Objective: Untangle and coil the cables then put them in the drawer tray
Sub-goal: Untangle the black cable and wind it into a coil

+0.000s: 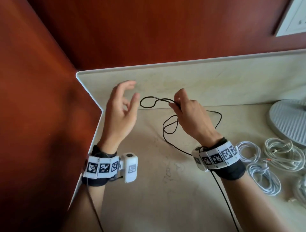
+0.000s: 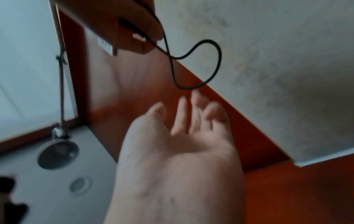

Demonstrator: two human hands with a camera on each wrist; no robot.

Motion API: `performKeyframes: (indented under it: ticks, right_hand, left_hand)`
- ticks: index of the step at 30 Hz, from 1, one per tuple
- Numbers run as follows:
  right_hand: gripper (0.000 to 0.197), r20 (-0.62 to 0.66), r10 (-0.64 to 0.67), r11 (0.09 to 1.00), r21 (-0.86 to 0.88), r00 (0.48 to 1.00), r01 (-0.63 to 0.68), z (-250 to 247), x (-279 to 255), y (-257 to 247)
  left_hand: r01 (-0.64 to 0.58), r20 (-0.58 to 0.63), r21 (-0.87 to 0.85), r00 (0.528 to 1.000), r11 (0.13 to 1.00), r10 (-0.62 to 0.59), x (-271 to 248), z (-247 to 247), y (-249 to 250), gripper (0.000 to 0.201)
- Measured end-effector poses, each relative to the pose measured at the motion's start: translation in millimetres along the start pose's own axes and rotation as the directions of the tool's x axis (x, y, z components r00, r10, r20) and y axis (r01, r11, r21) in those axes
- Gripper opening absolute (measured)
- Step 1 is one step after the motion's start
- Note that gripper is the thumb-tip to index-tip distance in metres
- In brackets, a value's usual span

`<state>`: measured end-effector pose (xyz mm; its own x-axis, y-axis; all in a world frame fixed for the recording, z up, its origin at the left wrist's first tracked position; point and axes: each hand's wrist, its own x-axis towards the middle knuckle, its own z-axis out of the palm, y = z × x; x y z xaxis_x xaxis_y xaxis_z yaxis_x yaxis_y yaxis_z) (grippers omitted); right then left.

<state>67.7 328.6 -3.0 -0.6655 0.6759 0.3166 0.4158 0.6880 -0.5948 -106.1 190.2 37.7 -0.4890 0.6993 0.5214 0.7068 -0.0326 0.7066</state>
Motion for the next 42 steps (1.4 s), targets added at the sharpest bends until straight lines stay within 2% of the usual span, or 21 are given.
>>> performKeyframes:
  ticks: [2, 3, 6, 9, 12, 14, 17, 18, 19, 21, 23, 25, 27, 29, 31, 32, 33, 35, 38, 40, 42]
  right_hand:
    - [0.022, -0.004, -0.022, 1.000, -0.015, 1.000, 0.021, -1.4, -1.2, -3.9]
    - [0.023, 0.003, -0.019, 1.000, -0.006, 1.000, 0.019, -1.3, -1.7, -4.6]
    - [0.026, 0.032, -0.019, 0.998, 0.067, 0.999, 0.016, -2.9, -3.4, -0.7]
    - [0.028, -0.030, -0.028, 0.986, 0.166, 0.999, 0.033, -7.8, -4.2, 2.1]
    - [0.026, -0.058, -0.037, 0.981, 0.186, 0.998, 0.047, -10.4, -5.0, 2.7]
    - [0.024, -0.065, -0.080, 0.984, 0.154, 0.995, 0.089, -12.5, -6.2, 3.2]
    - [0.023, -0.066, -0.183, 0.979, 0.084, 0.981, 0.188, -17.4, -6.2, 1.9]
    - [0.024, -0.069, -0.209, 0.974, 0.073, 0.975, 0.214, -19.1, -5.1, 1.6]
    - [0.024, -0.078, -0.225, 0.970, 0.077, 0.971, 0.231, -20.7, -3.5, 1.7]
    - [0.025, -0.113, -0.236, 0.958, 0.139, 0.965, 0.251, -23.4, -1.3, 2.2]
    - [0.022, -0.161, -0.220, 0.941, 0.225, 0.962, 0.253, -25.4, -1.6, 2.5]
    - [0.019, -0.174, -0.188, 0.927, 0.294, 0.967, 0.234, -26.1, -3.3, 3.3]
    - [0.017, -0.166, -0.184, 0.921, 0.315, 0.969, 0.229, -25.3, -4.9, 4.0]
    - [0.018, -0.181, -0.194, 0.924, 0.297, 0.964, 0.241, -24.1, -4.6, 5.7]
    - [0.019, -0.208, -0.183, 0.932, 0.273, 0.961, 0.237, -23.2, -3.4, 8.0]
    - [0.018, -0.214, -0.181, 0.937, 0.259, 0.960, 0.234, -22.2, -2.9, 9.0]
    - [0.018, -0.211, -0.184, 0.942, 0.240, 0.960, 0.234, -20.8, -2.7, 9.8]
    - [0.017, -0.171, -0.187, 0.960, 0.176, 0.967, 0.217, -16.9, -3.1, 10.5]
    - [0.016, -0.114, -0.160, 0.980, 0.099, 0.981, 0.172, -10.5, -3.8, 7.0]
    - [0.016, -0.122, -0.134, 0.986, 0.088, 0.983, 0.145, -7.4, -3.4, 4.9]
    - [0.018, -0.135, -0.111, 0.990, 0.072, 0.985, 0.121, -6.0, -3.5, 2.7]
  left_hand:
    - [-0.051, 0.265, 0.104, 0.964, 0.993, 0.022, 0.5, 12.9, 14.7, 0.019]
    - [-0.045, 0.337, 0.131, 0.941, 0.990, -0.002, 0.3, 18.9, 19.0, 0.021]
    - [0.003, 0.361, 0.139, 0.931, 0.990, -0.054, 2.5, 30.9, 17.0, 0.026]
    - [0.016, 0.474, 0.177, 0.875, 0.984, -0.100, 1.7, 39.1, 9.2, 0.022]
    - [-0.010, 0.508, 0.165, 0.858, 0.986, -0.077, -2.3, 41.9, 5.9, 0.020]
    - [-0.122, 0.475, 0.212, 0.880, 0.970, 0.007, -1.7, 38.5, 3.6, 0.021]
    - [-0.349, 0.455, 0.433, 0.880, 0.831, 0.133, 4.0, 35.2, 2.2, 0.018]
    - [-0.370, 0.480, 0.445, 0.867, 0.815, 0.132, 6.8, 37.2, -0.3, 0.017]
    - [-0.356, 0.513, 0.415, 0.852, 0.837, 0.108, 9.4, 40.0, -1.7, 0.016]
    - [-0.248, 0.588, 0.226, 0.806, 0.942, 0.071, 12.7, 44.1, -5.6, 0.014]
    - [-0.045, 0.669, -0.060, 0.740, 0.997, 0.074, 12.5, 44.8, -4.3, 0.017]
    - [0.142, 0.722, -0.228, 0.689, 0.963, 0.069, 8.0, 43.9, 1.4, 0.019]
    - [0.224, 0.737, -0.309, 0.670, 0.924, 0.084, 2.4, 46.0, 4.3, 0.027]
    - [0.346, 0.759, -0.401, 0.644, 0.848, 0.097, -1.3, 48.3, 4.1, 0.048]
    - [0.509, 0.781, -0.454, 0.623, 0.731, 0.051, -1.9, 49.4, 5.7, 0.068]
    - [0.544, 0.779, -0.447, 0.627, 0.710, 0.010, -0.6, 49.6, 5.3, 0.073]
    - [0.539, 0.761, -0.414, 0.648, 0.733, -0.046, 1.1, 49.4, 5.5, 0.073]
    - [0.453, 0.699, -0.302, 0.704, 0.839, -0.128, 3.4, 48.1, 5.9, 0.055]
    - [0.244, 0.642, -0.090, 0.755, 0.966, -0.131, 5.1, 42.7, 7.3, 0.024]
    - [0.125, 0.649, 0.019, 0.753, 0.992, -0.107, 2.8, 37.7, 10.5, 0.018]
    - [0.062, 0.672, 0.035, 0.738, 0.997, -0.069, -0.5, 33.0, 13.4, 0.032]
